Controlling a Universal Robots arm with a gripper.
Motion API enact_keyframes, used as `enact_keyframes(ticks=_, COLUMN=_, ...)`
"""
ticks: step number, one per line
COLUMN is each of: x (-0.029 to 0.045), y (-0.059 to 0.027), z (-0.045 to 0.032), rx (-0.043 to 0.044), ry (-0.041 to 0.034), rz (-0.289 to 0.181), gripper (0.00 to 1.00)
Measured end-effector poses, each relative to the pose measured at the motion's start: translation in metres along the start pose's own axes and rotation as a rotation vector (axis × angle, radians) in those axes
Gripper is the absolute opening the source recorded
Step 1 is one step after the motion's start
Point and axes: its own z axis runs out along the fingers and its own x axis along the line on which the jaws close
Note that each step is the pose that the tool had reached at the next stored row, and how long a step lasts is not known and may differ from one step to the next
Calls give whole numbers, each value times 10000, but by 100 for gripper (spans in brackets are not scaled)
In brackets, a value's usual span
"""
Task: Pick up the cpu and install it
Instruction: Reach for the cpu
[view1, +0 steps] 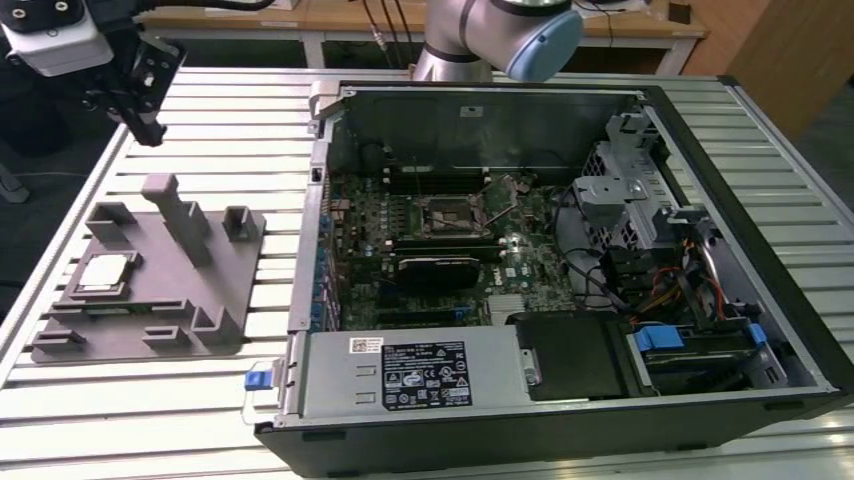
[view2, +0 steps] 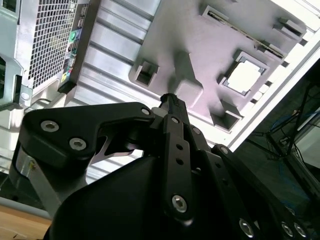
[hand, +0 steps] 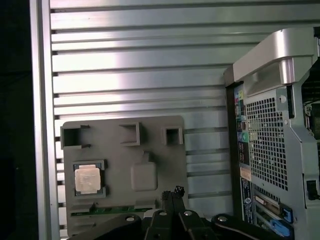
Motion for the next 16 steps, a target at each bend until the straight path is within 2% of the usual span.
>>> enact_keyframes(ticks=16, x=290, y=-24, z=77, rx=-2, ry=0, rz=0, gripper=11)
